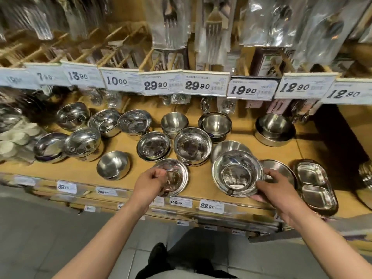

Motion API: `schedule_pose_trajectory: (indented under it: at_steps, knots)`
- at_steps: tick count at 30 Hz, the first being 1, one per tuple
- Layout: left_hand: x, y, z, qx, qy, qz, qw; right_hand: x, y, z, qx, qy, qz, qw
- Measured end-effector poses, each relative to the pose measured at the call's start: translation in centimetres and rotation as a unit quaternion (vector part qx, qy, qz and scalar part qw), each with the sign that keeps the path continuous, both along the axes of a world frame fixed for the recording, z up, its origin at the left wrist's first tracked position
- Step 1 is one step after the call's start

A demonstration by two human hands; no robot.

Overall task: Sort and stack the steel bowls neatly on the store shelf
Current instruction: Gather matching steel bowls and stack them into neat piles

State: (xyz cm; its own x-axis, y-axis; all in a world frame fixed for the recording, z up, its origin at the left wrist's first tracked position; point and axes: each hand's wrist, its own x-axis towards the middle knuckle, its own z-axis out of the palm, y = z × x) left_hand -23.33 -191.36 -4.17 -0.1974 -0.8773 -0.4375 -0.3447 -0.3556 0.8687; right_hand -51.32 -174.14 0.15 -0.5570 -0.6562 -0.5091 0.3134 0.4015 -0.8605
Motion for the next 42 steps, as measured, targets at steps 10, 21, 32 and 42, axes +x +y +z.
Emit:
schedule_pose_trajectory:
  at_steps: [10,21,32,42]
  knots:
    - [9.3,-3.6,0.3,0.002,0.002,0.067,0.998,9.8,-7.8,-2.7,-0.004,0.019,0.125,0.992]
    - [14.6,-8.1,-1.2,0.02,-0.03,0.031,0.999,15.8,-11.9,-6.5,0.016,-0.004,0.04,0.999]
    - [6.4,-7.7,-3.3,0.005,-0.061,-0.095,0.994,16.2,-12.4,-7.8,0.07,0.107,0.015,0.992]
    - [5.7,-7.3,-3.7,0.027,-0.059,-0.085,0.994,16.2,-12.0,-8.8,0.079,0.125,0.013,0.989]
